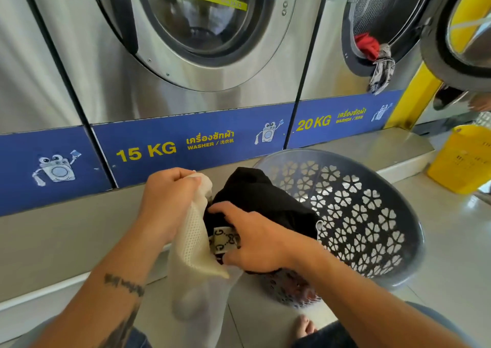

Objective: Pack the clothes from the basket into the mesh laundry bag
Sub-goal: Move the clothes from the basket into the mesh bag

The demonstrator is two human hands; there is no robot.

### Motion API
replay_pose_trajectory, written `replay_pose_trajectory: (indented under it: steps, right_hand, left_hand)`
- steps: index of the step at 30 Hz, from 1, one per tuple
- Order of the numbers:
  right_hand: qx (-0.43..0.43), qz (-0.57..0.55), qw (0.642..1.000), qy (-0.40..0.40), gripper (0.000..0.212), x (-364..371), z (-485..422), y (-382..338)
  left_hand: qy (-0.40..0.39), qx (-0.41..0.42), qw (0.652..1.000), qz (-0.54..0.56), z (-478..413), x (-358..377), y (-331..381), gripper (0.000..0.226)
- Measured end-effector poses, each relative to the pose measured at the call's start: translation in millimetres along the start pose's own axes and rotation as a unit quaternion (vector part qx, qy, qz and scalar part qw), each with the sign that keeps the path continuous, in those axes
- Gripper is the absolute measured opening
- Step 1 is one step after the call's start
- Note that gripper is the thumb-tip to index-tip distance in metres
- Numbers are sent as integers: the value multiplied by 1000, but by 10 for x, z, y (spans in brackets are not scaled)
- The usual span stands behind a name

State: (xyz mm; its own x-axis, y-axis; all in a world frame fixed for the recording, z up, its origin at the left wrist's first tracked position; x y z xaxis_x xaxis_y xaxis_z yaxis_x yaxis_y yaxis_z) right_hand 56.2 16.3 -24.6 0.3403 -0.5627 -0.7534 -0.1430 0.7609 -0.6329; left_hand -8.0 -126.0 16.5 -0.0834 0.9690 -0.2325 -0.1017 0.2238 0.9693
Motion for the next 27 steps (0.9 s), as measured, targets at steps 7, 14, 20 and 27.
replay_pose_trajectory:
  steps: [7, 14, 20, 27]
  right_hand:
    - [36, 114, 973, 199, 83, -627, -2, 435]
    - [131, 26, 982, 132, 89, -395, -144, 941]
    - [77, 41, 972, 219, 74, -378, -101, 797]
    - [-75, 258, 905, 330, 73, -365, 71, -44]
  left_hand:
    - [-6, -8, 1000, 9, -86, -8, -52, 11]
    - [-19, 10, 1000, -7, -34, 84, -15, 12]
    - [-22, 18, 999, -27, -28, 107, -67, 13]
    - [-8, 29, 1000, 1, -3, 94, -30, 17]
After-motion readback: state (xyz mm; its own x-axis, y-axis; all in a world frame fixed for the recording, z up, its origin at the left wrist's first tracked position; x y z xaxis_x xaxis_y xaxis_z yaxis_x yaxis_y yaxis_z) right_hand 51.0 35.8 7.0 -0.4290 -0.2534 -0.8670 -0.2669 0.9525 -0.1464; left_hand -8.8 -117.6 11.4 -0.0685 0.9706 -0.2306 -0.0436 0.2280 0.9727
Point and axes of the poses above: each hand's wrist, its own z-axis away from the middle knuckle, its own x-axis out of the palm, y = z × x, the point moved 9 cm from there along -z, towards the middle knuckle
